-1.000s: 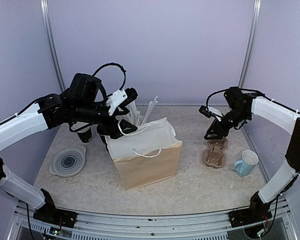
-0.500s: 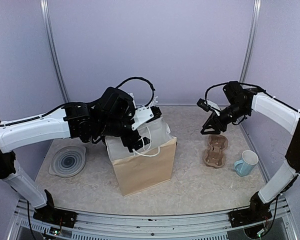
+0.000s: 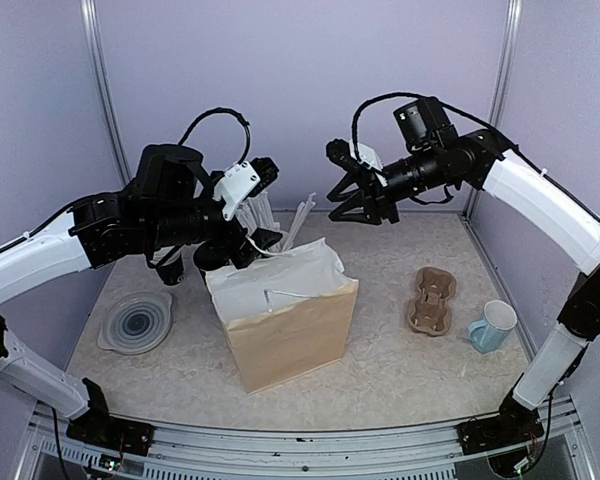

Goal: Pack the takeout coffee

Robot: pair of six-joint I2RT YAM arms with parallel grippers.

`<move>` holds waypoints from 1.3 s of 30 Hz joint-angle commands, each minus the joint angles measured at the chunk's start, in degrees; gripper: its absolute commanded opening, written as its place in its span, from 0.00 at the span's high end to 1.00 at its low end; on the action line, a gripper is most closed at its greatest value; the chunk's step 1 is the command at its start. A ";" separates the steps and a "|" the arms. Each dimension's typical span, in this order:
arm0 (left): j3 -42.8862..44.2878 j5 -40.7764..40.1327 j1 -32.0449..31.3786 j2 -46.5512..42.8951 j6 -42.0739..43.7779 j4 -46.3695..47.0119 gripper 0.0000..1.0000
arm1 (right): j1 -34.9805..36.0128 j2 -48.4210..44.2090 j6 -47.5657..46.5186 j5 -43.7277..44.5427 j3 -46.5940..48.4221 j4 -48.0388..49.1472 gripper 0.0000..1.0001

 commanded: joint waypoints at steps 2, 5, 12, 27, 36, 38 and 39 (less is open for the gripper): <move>-2.19 4.55 2.79 -2.18 -4.00 3.44 0.01 | 3.29 5.12 -7.74 -2.36 -0.22 -1.19 0.57; -2.37 5.17 3.36 -2.36 -4.40 3.52 0.01 | 5.18 7.69 -10.55 -3.17 0.92 -3.07 0.55; -3.31 6.24 4.80 -3.07 -5.18 3.43 0.01 | 6.74 12.17 -10.71 -7.88 6.28 -6.56 0.54; -4.81 5.54 6.34 -3.91 -6.56 4.65 0.01 | 10.78 18.15 -7.84 -5.83 11.93 -8.21 0.53; -6.73 5.72 6.38 -5.14 -7.57 3.54 0.01 | 10.78 18.64 -1.85 -6.24 13.40 -6.80 0.96; -7.52 6.42 5.88 -5.55 -7.49 1.70 0.01 | 10.70 18.55 -1.27 -6.29 13.53 -6.92 1.00; -7.80 6.56 5.34 -5.82 -7.22 0.64 0.01 | 10.67 18.47 -0.85 -6.21 13.47 -6.94 1.00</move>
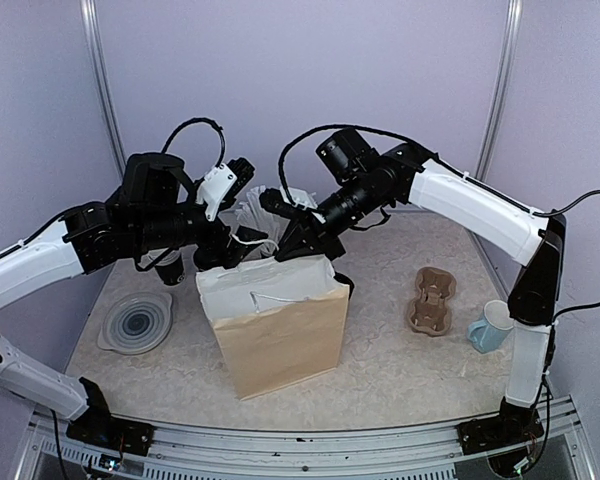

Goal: Pack the takeout coffee

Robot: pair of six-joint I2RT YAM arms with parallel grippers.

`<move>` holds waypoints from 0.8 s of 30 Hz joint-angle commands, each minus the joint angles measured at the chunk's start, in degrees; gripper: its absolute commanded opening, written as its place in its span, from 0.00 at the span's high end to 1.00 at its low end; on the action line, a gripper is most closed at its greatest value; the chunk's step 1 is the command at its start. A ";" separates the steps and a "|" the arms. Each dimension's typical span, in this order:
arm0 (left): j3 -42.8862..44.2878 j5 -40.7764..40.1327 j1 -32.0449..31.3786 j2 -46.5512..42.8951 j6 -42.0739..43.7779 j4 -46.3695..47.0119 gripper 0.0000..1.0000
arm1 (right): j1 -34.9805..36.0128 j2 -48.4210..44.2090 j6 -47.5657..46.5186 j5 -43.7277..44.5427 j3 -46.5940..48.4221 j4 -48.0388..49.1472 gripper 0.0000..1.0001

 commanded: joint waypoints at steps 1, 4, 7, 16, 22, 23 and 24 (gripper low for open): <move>-2.16 1.26 -1.31 -2.12 -0.07 -4.14 0.01 | -0.03 0.52 3.18 -0.66 1.49 -0.46 1.00; -3.25 2.89 -2.89 -3.43 0.02 -8.06 0.01 | -0.92 0.43 4.22 -2.16 1.25 -0.21 1.00; -4.81 4.82 -3.31 -5.84 -0.39 -9.71 0.01 | -1.54 0.34 5.02 -3.14 1.05 0.01 1.00; -5.98 10.70 -3.10 -7.76 -0.75 -1.84 0.01 | -1.60 0.56 5.38 -6.03 0.99 0.01 1.00; -3.14 20.14 -0.12 -2.76 -1.59 3.17 0.05 | -1.51 0.78 3.06 -8.73 1.40 -2.10 1.00; -2.41 21.45 0.17 -2.10 -1.24 2.78 0.07 | -1.51 0.78 2.43 -9.29 1.40 -2.71 1.00; -1.70 23.10 0.49 -1.24 -1.06 1.89 0.09 | -1.51 0.83 2.18 -9.54 1.30 -3.14 1.00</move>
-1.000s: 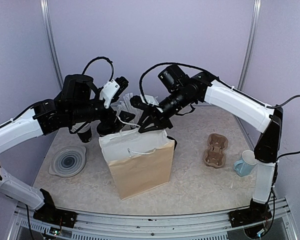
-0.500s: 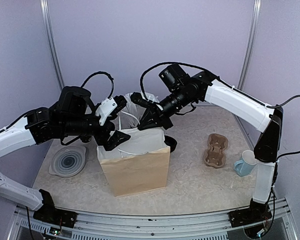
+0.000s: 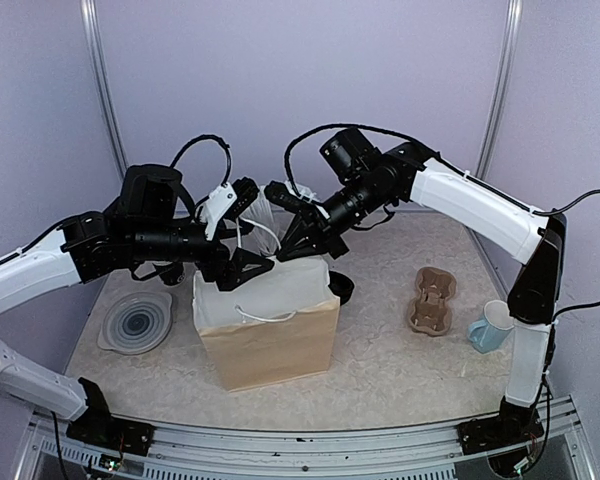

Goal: Pack the takeout coffee

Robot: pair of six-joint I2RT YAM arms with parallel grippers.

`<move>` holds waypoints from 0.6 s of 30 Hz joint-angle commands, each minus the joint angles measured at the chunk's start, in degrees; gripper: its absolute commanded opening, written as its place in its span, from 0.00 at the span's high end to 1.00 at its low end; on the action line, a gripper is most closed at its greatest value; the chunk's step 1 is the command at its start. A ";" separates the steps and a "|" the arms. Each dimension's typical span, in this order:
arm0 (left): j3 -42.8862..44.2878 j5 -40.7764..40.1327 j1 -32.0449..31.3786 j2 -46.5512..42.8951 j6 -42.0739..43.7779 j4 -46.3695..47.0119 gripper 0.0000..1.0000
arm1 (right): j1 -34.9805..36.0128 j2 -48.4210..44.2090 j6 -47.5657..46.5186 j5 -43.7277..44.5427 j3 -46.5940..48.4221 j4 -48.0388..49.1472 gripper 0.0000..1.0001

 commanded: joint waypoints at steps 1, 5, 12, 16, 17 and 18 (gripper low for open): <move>4.05 10.05 1.87 3.20 0.01 1.90 0.12 | -0.19 0.84 -1.99 -3.85 1.31 -2.81 1.00; 4.80 17.94 3.35 5.67 -1.54 2.02 0.21 | -0.21 0.94 -2.49 -3.82 1.14 -3.34 1.00; 1.69 25.20 5.23 4.77 -6.30 9.85 0.36 | 0.30 1.87 -3.71 -3.91 1.64 -4.57 1.00; 1.30 26.86 6.41 4.84 -8.63 13.33 0.48 | 0.60 2.25 -4.00 -3.48 1.99 -5.05 1.00; 1.14 26.91 6.80 4.79 -9.08 13.93 0.52 | 0.61 2.32 -4.01 -3.41 2.06 -5.09 1.00; 1.00 27.17 7.36 4.76 -9.56 14.54 0.55 | 0.61 2.36 -3.99 -3.39 2.22 -5.16 1.00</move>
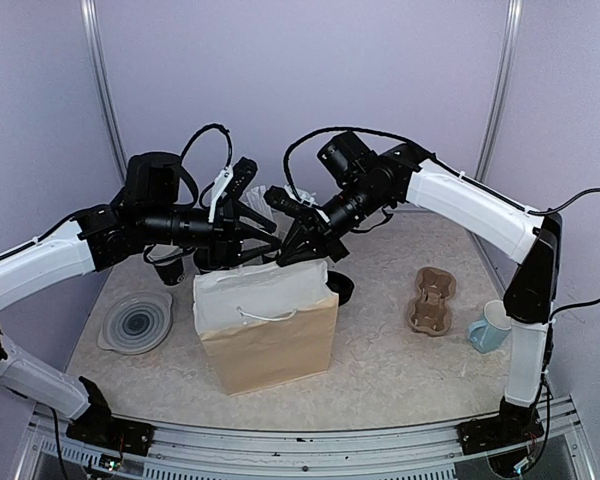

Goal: Pack the takeout coffee

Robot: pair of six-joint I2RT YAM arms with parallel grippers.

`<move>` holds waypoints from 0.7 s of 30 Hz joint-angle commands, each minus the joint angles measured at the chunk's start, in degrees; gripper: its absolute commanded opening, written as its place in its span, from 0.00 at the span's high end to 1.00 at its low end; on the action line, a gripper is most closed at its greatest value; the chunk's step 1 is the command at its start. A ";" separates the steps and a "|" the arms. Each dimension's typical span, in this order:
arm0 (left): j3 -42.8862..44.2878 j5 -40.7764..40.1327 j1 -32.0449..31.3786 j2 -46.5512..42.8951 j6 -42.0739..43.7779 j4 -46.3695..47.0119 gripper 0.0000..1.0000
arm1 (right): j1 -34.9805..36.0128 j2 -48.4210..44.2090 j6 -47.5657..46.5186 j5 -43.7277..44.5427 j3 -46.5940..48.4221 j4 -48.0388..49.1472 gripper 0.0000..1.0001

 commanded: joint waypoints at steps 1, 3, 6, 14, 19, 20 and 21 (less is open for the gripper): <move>-1.25 4.13 2.06 -0.84 -3.56 6.19 0.59 | 0.50 1.12 -0.68 -0.58 1.66 -2.80 1.00; -1.57 4.92 3.11 -0.70 -4.71 7.02 0.68 | 0.50 1.12 -0.66 -0.34 1.84 -2.72 1.00; -1.59 4.85 4.04 -0.26 -5.60 6.82 0.84 | 0.48 1.08 -0.36 0.25 2.25 -2.69 1.00; -1.41 3.93 4.86 0.03 -7.30 7.34 1.00 | -5.49 -4.29 0.80 1.93 1.43 -5.67 0.61; -1.67 3.77 5.08 0.42 -7.06 7.33 1.00 | -16.25 -14.51 1.32 3.55 -13.43 -1.87 0.52; -1.79 3.69 5.18 0.47 -7.13 7.40 1.00 | -18.78 -16.35 1.48 4.06 -17.13 -1.13 0.52; -1.85 3.68 5.25 0.54 -7.14 7.58 1.00 | -22.18 -18.04 1.89 4.57 -21.27 -0.03 0.52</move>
